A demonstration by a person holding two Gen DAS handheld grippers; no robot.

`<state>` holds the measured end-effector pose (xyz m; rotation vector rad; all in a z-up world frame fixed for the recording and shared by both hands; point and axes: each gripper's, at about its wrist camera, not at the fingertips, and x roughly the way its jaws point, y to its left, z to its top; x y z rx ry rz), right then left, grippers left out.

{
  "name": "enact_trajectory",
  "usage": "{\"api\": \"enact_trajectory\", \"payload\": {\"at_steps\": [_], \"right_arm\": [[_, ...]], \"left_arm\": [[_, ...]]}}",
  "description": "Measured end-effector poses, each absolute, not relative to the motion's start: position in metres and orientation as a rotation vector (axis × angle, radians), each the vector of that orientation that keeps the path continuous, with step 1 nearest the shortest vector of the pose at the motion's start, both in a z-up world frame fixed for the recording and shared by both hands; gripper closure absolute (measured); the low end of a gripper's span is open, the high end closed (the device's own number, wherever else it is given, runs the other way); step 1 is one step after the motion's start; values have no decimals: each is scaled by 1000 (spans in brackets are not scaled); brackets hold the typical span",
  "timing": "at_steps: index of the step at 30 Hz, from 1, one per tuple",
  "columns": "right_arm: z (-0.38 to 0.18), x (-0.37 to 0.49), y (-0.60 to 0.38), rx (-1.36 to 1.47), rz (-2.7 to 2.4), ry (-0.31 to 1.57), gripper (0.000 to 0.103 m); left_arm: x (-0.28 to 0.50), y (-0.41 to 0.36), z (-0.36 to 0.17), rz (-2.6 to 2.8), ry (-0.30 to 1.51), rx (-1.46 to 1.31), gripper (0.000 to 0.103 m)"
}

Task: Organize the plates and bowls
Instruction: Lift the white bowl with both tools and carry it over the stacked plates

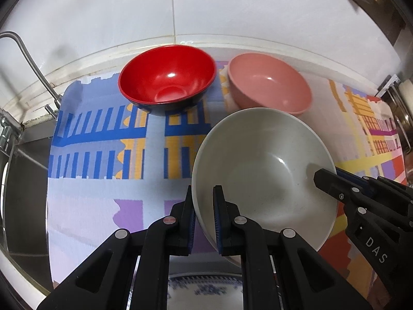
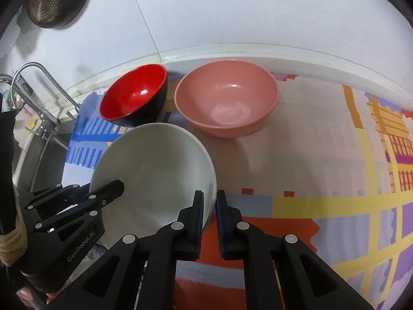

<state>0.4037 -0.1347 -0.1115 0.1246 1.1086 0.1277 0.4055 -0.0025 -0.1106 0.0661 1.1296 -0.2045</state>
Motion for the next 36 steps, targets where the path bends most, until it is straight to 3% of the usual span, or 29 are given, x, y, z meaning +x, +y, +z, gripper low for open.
{"api": "enact_trajectory", "payload": {"at_steps": [17,36], "right_arm": [[-84,337,-167,116,71,1058,92],[-83,251,-224,164,-63,1063,92]], "left_arm": [[339,-42,-84,-301,1090,89,88],[269,-110,-95,-441,1124,199,86]]}}
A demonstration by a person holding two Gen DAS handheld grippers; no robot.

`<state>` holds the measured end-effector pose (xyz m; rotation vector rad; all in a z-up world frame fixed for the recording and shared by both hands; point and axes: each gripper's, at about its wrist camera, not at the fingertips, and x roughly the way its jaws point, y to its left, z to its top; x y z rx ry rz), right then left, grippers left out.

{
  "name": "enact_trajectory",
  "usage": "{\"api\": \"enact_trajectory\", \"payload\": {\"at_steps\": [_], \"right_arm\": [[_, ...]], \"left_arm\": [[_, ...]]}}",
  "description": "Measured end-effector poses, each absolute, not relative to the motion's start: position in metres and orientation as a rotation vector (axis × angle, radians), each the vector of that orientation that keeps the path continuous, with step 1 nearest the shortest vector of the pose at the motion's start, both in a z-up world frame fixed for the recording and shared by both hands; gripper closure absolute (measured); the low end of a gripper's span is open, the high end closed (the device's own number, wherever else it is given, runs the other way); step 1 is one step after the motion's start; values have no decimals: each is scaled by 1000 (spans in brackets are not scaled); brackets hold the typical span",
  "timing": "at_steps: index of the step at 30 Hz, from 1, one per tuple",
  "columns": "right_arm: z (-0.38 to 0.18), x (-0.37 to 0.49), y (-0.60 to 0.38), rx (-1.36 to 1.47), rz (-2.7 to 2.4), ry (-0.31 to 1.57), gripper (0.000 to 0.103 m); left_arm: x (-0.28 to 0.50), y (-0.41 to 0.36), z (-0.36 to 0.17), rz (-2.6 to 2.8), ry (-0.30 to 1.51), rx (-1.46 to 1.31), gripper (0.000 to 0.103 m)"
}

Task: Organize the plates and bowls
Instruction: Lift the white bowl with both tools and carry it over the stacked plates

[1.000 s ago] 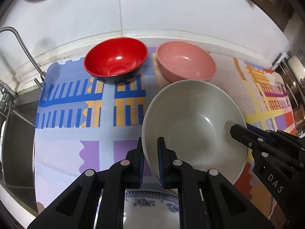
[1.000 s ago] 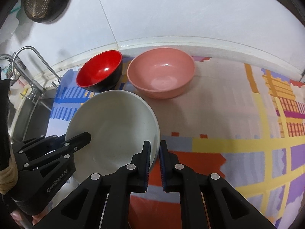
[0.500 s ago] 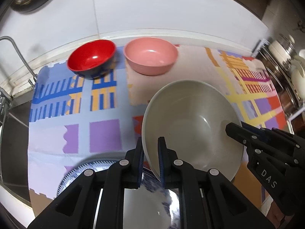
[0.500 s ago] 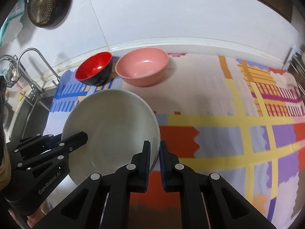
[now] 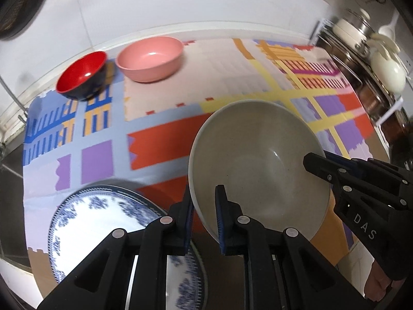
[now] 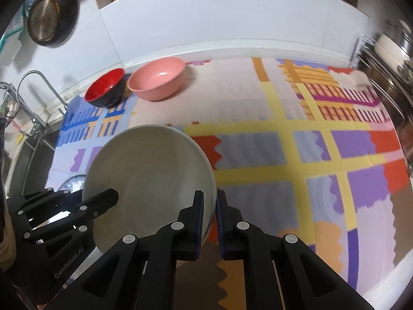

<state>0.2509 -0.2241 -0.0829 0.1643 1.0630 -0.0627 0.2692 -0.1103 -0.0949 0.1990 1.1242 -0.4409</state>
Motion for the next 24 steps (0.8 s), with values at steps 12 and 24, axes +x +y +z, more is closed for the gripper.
{"api": "enact_trajectory", "payload": {"at_steps": [12,24], "right_arm": [[-100,223,-259,181,-119,1119,92],[-112,216,-276,185,-128,1150,92]], "left_arm": [[251,-149,-112,-490,1163,245,86],[245,-160,-126,-474,1198,254,86]]}}
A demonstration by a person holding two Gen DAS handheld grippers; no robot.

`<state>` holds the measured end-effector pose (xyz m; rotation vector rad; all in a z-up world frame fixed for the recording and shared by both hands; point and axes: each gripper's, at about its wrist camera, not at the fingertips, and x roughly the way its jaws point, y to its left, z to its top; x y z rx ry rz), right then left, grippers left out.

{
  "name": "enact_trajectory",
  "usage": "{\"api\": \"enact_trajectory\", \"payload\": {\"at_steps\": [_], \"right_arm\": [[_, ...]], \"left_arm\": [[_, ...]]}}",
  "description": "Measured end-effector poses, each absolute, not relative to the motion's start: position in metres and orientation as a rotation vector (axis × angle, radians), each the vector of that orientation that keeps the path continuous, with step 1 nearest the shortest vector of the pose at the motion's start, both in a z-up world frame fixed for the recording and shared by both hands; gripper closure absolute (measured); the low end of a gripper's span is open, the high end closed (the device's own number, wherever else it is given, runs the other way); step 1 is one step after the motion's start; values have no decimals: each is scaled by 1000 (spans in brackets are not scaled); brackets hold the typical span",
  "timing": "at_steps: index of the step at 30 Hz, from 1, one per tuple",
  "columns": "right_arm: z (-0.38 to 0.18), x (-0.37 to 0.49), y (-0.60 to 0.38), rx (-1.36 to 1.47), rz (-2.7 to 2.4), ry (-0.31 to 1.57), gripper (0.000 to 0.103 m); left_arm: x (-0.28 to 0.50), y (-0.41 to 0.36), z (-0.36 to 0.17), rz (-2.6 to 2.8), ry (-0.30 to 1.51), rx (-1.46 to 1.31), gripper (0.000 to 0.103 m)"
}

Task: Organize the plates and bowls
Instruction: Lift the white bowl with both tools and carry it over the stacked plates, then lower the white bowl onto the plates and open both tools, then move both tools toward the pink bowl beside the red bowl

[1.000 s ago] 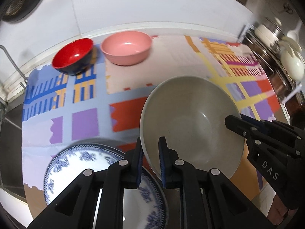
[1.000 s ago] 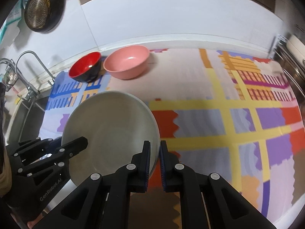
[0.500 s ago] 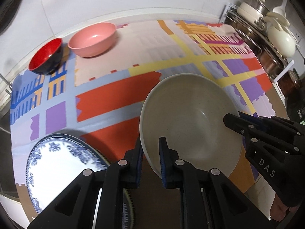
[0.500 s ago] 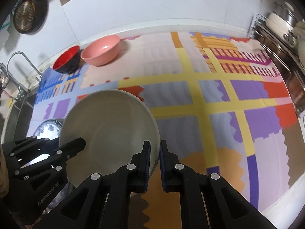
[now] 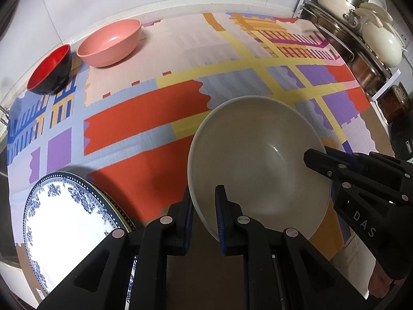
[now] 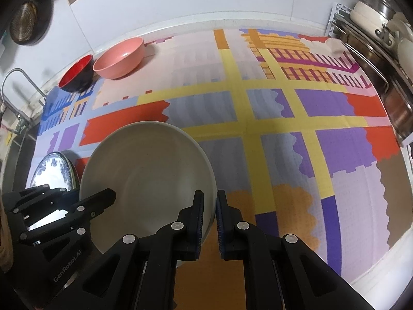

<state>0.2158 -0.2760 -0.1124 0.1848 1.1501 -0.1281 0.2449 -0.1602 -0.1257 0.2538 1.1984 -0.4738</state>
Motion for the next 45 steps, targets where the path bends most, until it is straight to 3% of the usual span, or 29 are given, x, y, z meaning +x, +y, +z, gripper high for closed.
{"api": "enact_trajectory", "payload": {"at_steps": [21,26,28,30,37,45], "right_arm": [[-118,216,-274,173,-99,1171,91],[-118,219,-282,249,-82,1176,90],[-117,220,-283,260,-79,1172,79],[-113,220,-282,245,-92,1159,75],[-90,228,-272,204,-81,1094,75],[-69,253,-257,185,-29,1032,75]], "left_arm": [[249,-153,-135,-482,1249,208,86],[251,-148,-128,-485,1229,196,72],[253,-145,-122,-482,1211,196,69],[256,-141,-117,-475,1198,190,65],[270,-122,-93,-445,1125,166,53],[290,-101,-69,-403,1062,157,52]]}}
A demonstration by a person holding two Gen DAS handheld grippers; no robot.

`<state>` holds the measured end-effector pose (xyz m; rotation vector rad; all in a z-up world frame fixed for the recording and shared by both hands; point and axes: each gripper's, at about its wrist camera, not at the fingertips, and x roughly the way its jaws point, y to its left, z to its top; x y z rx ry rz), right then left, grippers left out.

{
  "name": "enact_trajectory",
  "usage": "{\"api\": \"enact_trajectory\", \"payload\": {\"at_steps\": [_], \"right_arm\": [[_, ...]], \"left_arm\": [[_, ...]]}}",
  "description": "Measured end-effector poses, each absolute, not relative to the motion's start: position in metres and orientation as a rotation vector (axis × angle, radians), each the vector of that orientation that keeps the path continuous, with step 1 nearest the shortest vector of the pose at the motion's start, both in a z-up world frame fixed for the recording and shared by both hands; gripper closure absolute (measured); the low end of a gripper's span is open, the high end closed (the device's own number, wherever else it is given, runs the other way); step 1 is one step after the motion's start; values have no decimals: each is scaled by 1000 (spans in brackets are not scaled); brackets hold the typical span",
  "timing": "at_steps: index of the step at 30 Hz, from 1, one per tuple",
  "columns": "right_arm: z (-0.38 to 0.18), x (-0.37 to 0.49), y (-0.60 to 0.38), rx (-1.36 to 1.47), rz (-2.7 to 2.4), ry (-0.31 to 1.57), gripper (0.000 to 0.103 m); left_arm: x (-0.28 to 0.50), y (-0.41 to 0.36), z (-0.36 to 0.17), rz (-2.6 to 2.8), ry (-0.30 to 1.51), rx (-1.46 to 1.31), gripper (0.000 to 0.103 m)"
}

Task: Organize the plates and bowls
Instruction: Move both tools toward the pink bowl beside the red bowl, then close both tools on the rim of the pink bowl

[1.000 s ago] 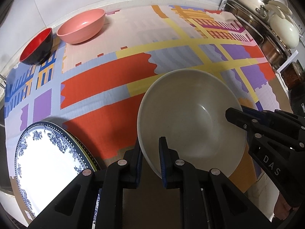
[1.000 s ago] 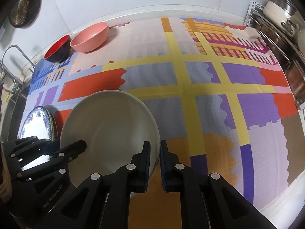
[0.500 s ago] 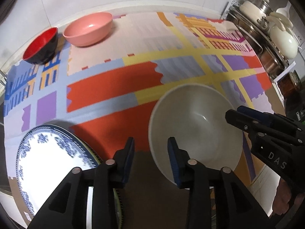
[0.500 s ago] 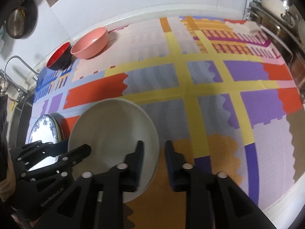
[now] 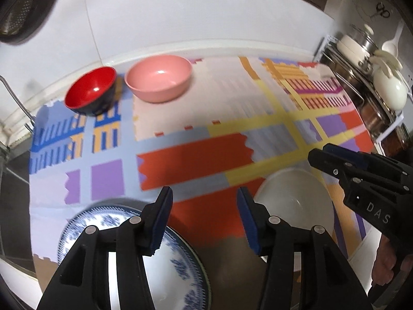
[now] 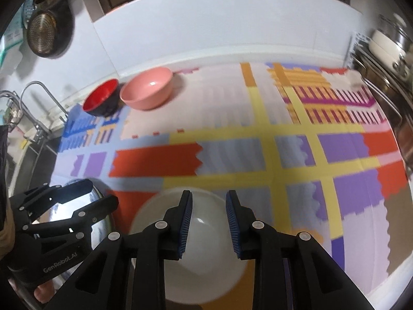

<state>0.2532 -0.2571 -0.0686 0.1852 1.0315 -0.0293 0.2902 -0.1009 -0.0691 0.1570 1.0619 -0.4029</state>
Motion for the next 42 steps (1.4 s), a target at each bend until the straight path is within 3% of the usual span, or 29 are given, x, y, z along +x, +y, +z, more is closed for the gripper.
{"api": "enact_trajectory", "payload": {"at_steps": [19,42], "right_arm": [[-39,342,-230,96,71,945,75],[-85,475,-223,75,188,1016,75]], "left_arm": [[371,-83,-48,-291,984,137,53],[486,-70,-103,-164,1076,56,53]]}}
